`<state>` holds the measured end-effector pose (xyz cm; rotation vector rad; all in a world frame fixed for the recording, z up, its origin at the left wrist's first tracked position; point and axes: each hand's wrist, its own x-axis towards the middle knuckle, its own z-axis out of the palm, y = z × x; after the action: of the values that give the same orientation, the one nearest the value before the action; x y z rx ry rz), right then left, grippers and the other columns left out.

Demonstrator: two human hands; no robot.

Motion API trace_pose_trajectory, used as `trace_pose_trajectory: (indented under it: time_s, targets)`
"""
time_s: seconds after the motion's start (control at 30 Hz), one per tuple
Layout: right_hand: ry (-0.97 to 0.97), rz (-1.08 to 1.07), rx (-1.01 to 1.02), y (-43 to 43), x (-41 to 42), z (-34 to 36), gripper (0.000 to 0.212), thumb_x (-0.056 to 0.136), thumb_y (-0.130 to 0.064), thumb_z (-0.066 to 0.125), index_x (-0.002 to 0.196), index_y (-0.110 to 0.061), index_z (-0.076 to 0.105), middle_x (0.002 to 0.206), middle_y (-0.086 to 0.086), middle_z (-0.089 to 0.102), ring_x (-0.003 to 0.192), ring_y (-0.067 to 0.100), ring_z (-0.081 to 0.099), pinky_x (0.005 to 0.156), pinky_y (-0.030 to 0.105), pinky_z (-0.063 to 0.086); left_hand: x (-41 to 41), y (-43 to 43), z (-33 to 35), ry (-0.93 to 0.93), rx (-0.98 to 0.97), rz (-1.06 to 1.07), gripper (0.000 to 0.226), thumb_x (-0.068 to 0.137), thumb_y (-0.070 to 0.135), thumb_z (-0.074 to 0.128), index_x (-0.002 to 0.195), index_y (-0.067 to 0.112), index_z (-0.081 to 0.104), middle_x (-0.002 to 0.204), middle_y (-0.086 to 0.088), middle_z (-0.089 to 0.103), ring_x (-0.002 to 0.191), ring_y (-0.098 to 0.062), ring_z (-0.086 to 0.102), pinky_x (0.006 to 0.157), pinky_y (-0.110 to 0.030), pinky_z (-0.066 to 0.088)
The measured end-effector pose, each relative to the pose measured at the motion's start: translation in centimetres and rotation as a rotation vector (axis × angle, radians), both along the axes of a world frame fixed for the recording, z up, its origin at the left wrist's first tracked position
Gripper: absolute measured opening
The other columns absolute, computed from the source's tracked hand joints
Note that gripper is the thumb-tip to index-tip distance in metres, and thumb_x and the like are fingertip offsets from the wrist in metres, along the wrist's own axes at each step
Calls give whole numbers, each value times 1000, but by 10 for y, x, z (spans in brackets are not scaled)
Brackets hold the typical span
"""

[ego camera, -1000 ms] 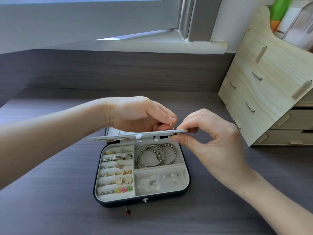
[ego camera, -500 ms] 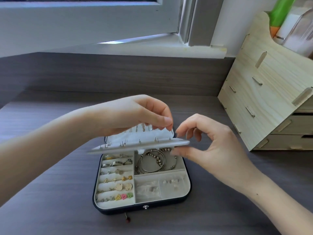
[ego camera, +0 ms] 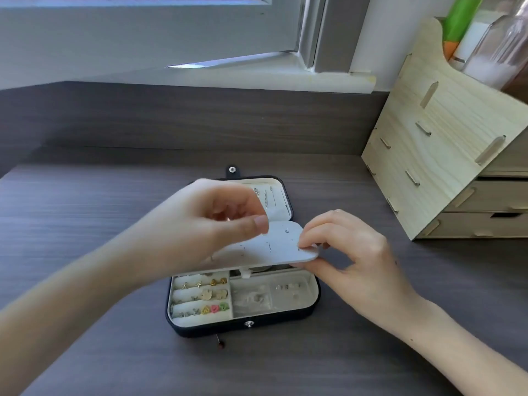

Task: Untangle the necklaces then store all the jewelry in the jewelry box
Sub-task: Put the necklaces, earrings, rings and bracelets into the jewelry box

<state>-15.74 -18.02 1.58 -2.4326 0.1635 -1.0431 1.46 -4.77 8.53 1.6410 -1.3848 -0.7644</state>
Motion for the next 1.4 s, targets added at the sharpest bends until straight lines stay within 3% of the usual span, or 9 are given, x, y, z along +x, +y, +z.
trace_pose_trajectory:
  time_s: [0.13, 0.27, 0.5, 0.73, 0.93, 1.0, 1.07, 1.17, 1.4]
  targets:
    - [-61, -75, -118, 7, -5, -5, 19, 86, -17, 66, 84, 1, 70, 88, 7, 67, 81, 15, 62, 73, 24, 50, -16, 11, -3, 145, -1, 10, 16, 73, 32, 62, 71, 17, 68, 64, -2, 59, 63, -11, 55, 58, -20, 46]
    - [-118, -265, -361, 16, -5, -10, 11, 85, -9, 69, 87, 2, 70, 87, 10, 68, 73, 25, 63, 63, 34, 52, -22, 15, -6, 15, -156, 164, 16, 75, 33, 60, 74, 18, 66, 68, -5, 60, 68, -25, 55, 68, -41, 48]
    - [-141, -399, -339, 24, 5, 0, 11, 84, -14, 69, 88, -3, 70, 80, 7, 61, 68, 24, 57, 57, 33, 47, -21, 16, 2, -135, -244, 103, 22, 72, 47, 64, 75, 26, 69, 66, 2, 62, 63, -30, 47, 55, -33, 38]
    - [-118, -465, -273, 28, 4, 1, 12, 83, -21, 70, 87, -10, 72, 76, 1, 56, 65, 19, 54, 53, 29, 42, -7, 9, 18, 443, -2, -30, 10, 70, 15, 73, 78, 12, 77, 71, -3, 67, 68, -9, 58, 66, -18, 48]
    - [-119, -429, -218, 28, 6, -1, 10, 81, -15, 71, 87, -8, 72, 74, 3, 56, 58, 13, 48, 56, 20, 38, -12, 4, 18, 562, 33, 65, 9, 69, 14, 77, 76, 9, 75, 66, -2, 62, 65, -10, 52, 61, -19, 43]
    - [-124, -415, -194, 27, 6, -2, 9, 82, -15, 71, 87, -7, 71, 74, 4, 56, 56, 14, 48, 54, 24, 42, -18, 5, 15, 412, -96, 279, 6, 73, 17, 75, 75, 12, 74, 66, 0, 62, 66, -10, 52, 62, -21, 41]
    - [-134, -396, -161, 27, 5, -3, 10, 83, -15, 71, 87, -6, 71, 73, 5, 56, 56, 17, 50, 52, 31, 46, -40, 23, 9, -86, -390, 473, 15, 89, 16, 61, 76, 11, 68, 69, 3, 60, 67, -8, 53, 62, -17, 40]
    - [-130, -375, -119, 27, 6, -4, 10, 84, -14, 69, 89, -5, 70, 75, 6, 55, 59, 19, 52, 53, 36, 47, -87, 63, -24, -572, -676, 205, 15, 92, 13, 51, 79, 8, 57, 71, -4, 52, 65, -20, 48, 59, -27, 40]
    - [-124, -300, -25, 21, 5, 0, 9, 83, -16, 69, 87, -8, 70, 75, 1, 55, 58, 11, 49, 58, 21, 43, -85, 50, -81, -895, -488, 206, 20, 88, 15, 59, 72, 4, 63, 65, -8, 50, 56, -26, 41, 48, -38, 38]
